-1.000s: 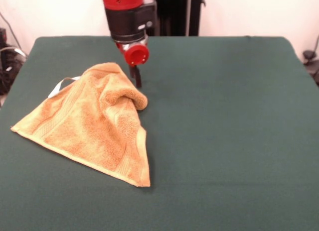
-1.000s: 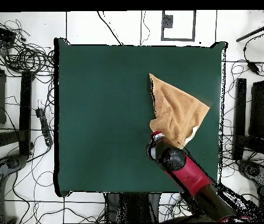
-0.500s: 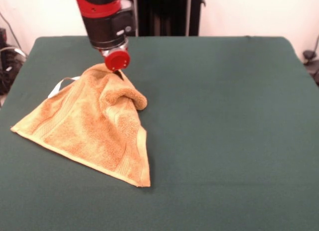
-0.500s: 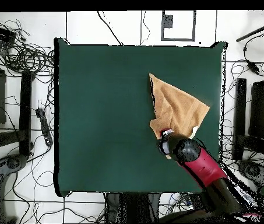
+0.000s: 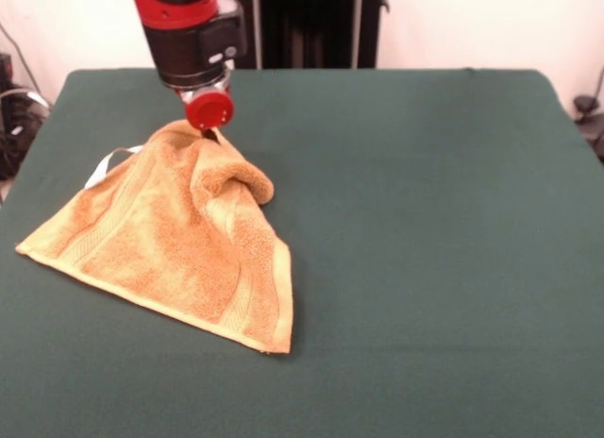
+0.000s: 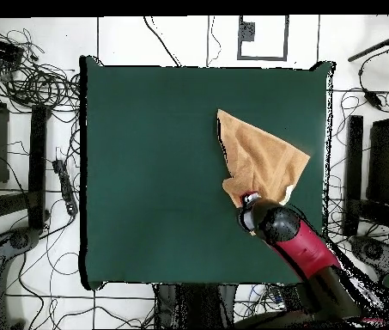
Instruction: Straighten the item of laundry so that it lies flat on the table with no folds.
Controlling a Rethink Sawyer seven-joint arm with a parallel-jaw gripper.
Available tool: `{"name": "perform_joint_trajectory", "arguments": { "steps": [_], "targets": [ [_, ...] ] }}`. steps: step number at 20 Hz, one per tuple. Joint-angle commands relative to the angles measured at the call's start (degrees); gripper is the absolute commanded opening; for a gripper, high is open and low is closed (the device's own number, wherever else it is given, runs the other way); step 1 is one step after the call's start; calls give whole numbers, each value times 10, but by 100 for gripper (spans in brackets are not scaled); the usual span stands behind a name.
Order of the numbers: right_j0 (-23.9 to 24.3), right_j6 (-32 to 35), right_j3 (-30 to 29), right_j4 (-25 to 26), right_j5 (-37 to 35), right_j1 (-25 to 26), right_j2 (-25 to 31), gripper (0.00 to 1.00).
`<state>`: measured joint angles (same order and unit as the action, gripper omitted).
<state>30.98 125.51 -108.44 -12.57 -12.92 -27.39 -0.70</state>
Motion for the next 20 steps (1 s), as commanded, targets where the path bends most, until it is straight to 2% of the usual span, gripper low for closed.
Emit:
{"name": "perform_joint_trajectory", "arguments": {
  "steps": [1,2,10,14,17,20],
  "targets": [
    [-44,79,-8,15,32,-18,-37,100],
    [-47,80,-9,13,29,-18,-41,0],
    [-41,76,-18,13,39,-21,-28,0],
    [2,65,-39,12,43,-21,28,0],
    [18,76,-52,12,72,-7,49,0],
    [4,104,-68,0,83,-23,38,0]
  ]
}}
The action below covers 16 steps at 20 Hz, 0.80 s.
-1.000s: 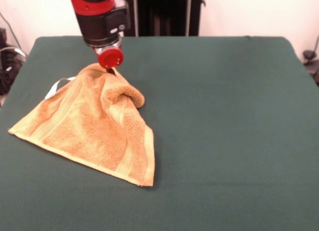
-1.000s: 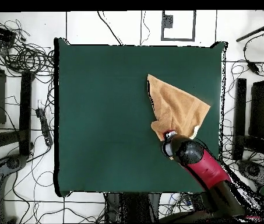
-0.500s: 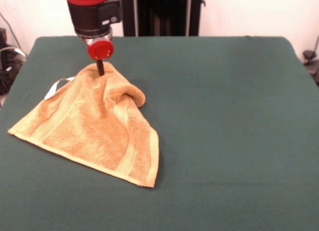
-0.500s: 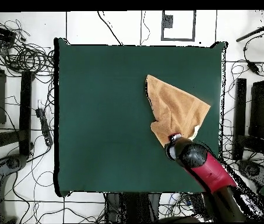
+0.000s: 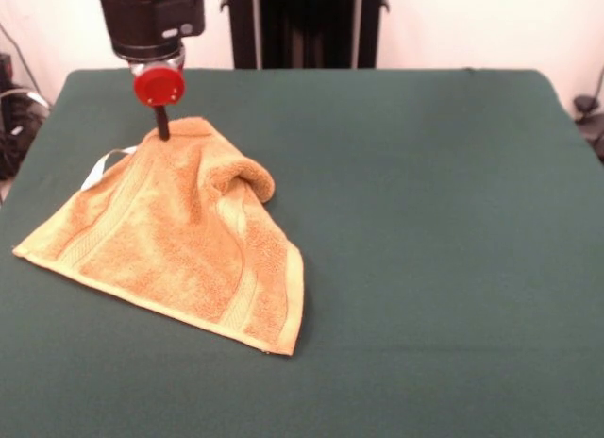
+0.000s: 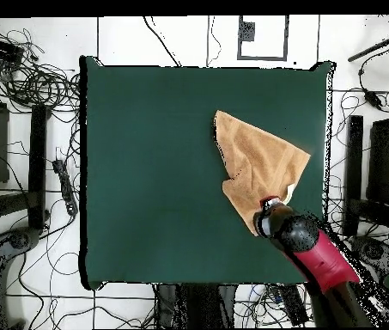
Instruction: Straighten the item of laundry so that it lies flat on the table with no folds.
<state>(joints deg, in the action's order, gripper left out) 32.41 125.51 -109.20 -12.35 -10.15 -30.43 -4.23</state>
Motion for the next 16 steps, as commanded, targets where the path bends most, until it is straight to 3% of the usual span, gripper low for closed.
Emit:
{"name": "perform_joint_trajectory", "arguments": {
  "steps": [1,4,5,10,11,16],
  "targets": [
    [-10,114,-68,-7,62,0,75,0],
    [-18,130,-73,-15,81,-8,66,0],
    [-39,136,-64,-18,96,-5,38,0],
    [-43,118,-58,-20,84,-6,31,0],
    [-44,117,-59,-21,86,-6,30,100],
    [-23,124,-69,-22,93,-9,58,100]
  ]
}}
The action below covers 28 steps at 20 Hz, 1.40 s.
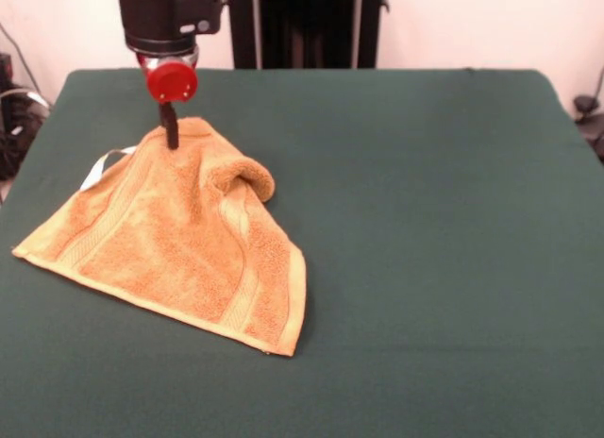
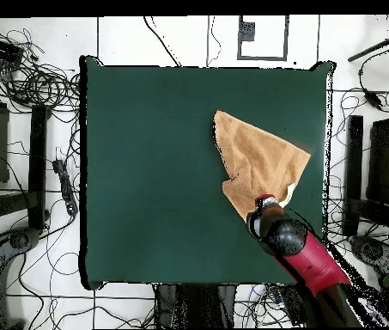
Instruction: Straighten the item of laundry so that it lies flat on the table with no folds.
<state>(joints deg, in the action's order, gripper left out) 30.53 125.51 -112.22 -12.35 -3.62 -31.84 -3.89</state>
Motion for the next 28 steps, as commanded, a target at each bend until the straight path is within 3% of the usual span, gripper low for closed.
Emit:
{"name": "perform_joint_trajectory", "arguments": {
  "steps": [1,3,5,9,14,21,28],
  "targets": [
    [5,130,-46,-24,30,4,67,100],
    [9,144,-53,-32,38,-3,74,100],
    [40,159,-75,-33,49,-16,124,100],
    [37,173,-103,-49,35,-38,137,100],
    [62,176,-129,-42,51,-44,198,100],
    [40,184,-134,-50,54,-52,186,100],
    [-29,132,-82,-53,-16,-59,109,100]
  ]
}}
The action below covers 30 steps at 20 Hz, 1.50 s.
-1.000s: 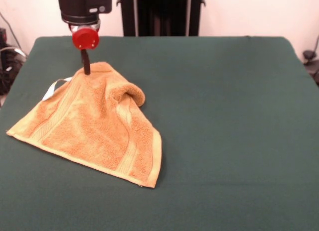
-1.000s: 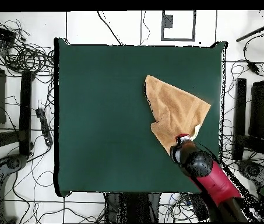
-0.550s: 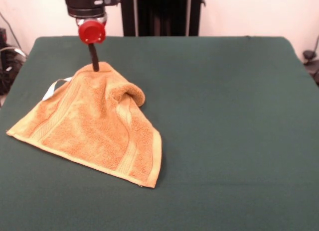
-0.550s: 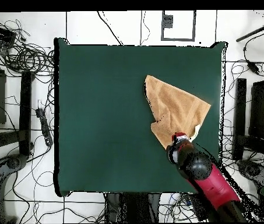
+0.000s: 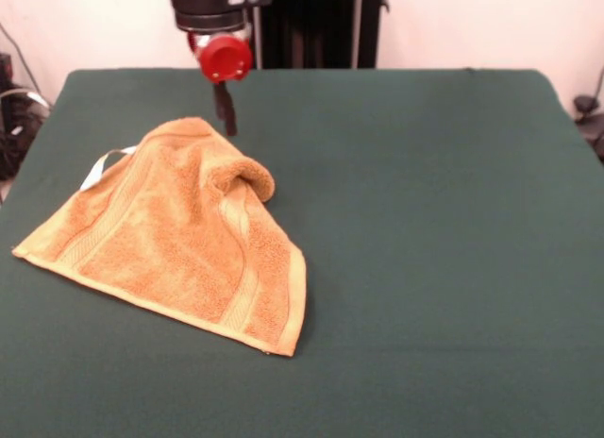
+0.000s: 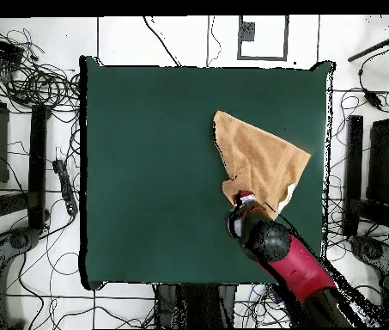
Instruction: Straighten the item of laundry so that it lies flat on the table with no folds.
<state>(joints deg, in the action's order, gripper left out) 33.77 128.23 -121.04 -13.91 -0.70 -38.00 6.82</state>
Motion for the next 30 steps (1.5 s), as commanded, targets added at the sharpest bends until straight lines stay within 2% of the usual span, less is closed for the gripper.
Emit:
{"name": "perform_joint_trajectory", "arguments": {
  "steps": [1,6,9,18,24,26,30],
  "targets": [
    [-64,99,13,-36,-53,2,1,100],
    [-82,67,52,-22,-67,7,-9,100],
    [-75,36,80,-4,-73,24,3,100],
    [-53,-2,135,36,-79,83,-17,100],
    [-43,-5,154,55,-88,109,-29,100],
    [-23,-9,161,65,-81,124,-8,100],
    [-19,12,146,68,-84,133,-9,100]
  ]
}}
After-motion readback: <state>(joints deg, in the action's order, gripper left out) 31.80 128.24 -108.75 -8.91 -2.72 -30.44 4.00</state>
